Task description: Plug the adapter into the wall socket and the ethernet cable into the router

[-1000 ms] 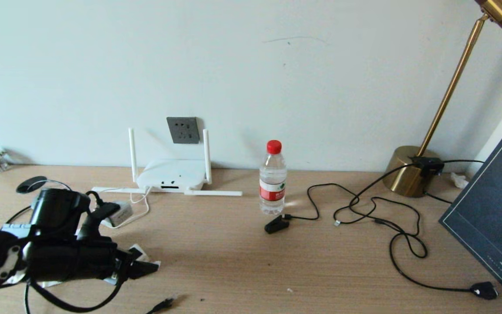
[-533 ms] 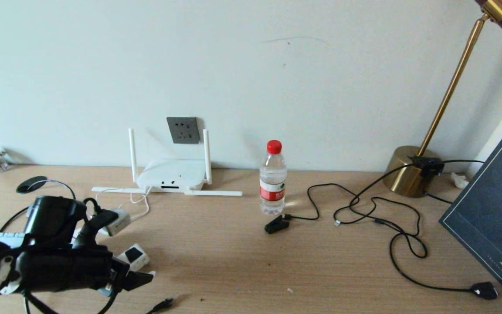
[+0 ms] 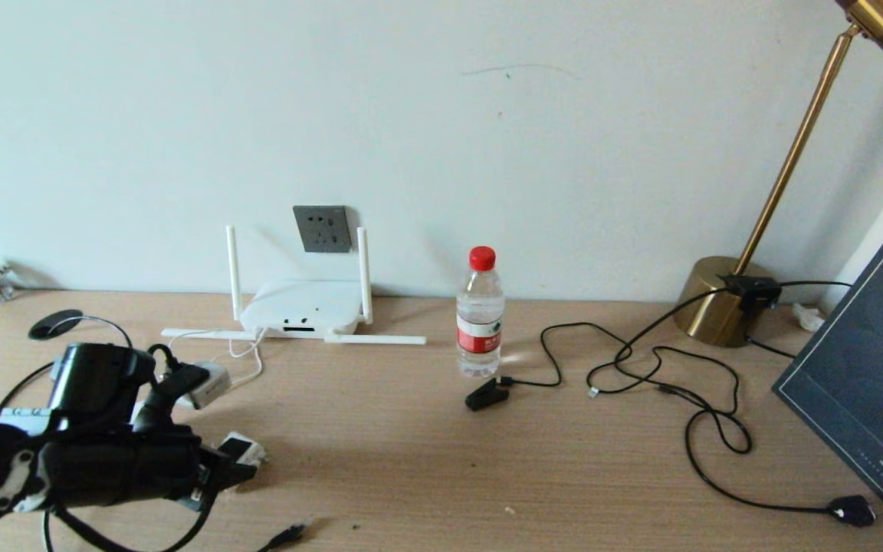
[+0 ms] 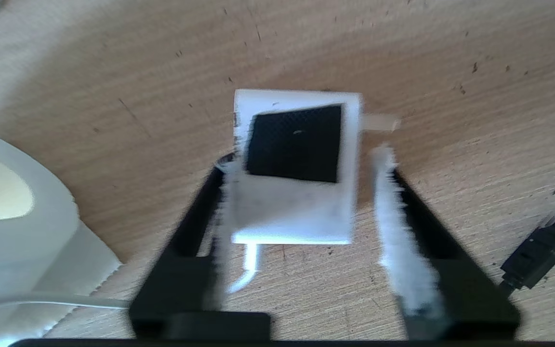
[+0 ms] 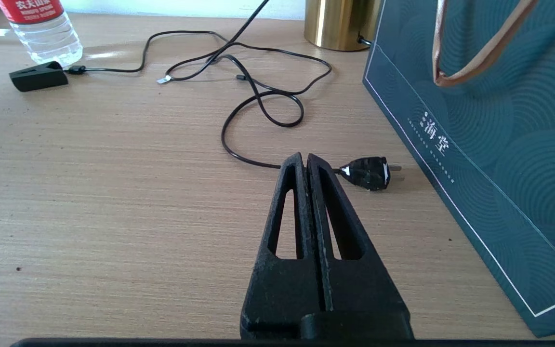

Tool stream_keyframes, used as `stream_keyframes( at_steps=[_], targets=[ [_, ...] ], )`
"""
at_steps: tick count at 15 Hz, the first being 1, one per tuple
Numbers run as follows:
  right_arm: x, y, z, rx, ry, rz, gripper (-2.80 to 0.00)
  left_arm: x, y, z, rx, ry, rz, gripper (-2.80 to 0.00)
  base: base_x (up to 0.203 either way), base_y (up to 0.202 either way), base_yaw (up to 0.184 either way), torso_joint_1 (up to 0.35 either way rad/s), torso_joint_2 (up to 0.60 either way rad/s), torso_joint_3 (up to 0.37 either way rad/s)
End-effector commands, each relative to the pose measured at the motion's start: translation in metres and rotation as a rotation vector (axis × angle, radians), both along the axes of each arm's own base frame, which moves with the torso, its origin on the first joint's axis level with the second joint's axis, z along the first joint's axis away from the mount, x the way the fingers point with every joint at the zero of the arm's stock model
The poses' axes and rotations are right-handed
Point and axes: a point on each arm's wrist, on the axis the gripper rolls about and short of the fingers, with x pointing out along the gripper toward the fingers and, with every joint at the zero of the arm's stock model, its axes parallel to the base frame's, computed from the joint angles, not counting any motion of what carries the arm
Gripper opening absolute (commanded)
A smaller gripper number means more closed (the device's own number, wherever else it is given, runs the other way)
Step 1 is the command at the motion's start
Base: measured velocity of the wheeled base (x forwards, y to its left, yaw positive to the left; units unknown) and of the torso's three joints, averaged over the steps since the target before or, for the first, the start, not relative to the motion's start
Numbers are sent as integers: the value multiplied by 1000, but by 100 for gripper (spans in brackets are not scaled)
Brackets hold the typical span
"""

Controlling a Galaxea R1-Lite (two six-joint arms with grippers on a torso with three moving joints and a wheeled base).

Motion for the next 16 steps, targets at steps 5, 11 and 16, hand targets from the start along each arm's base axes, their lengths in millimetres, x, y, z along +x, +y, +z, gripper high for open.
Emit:
stream_keyframes(
  at_steps=[5, 11, 16],
  targets=[
    [0, 0, 0, 0, 0, 0, -280, -1, -1, -6, 47, 22, 22, -280, 0, 0, 0, 0, 0, 0],
    [0, 0, 0, 0, 0, 0, -280, 11, -17, 31, 389, -143, 68, -280, 0, 0, 0, 0, 0, 0],
    [0, 0, 0, 0, 0, 0, -280, 9, -58, 36, 770, -175, 128, -280, 0, 0, 0, 0, 0, 0]
  ],
)
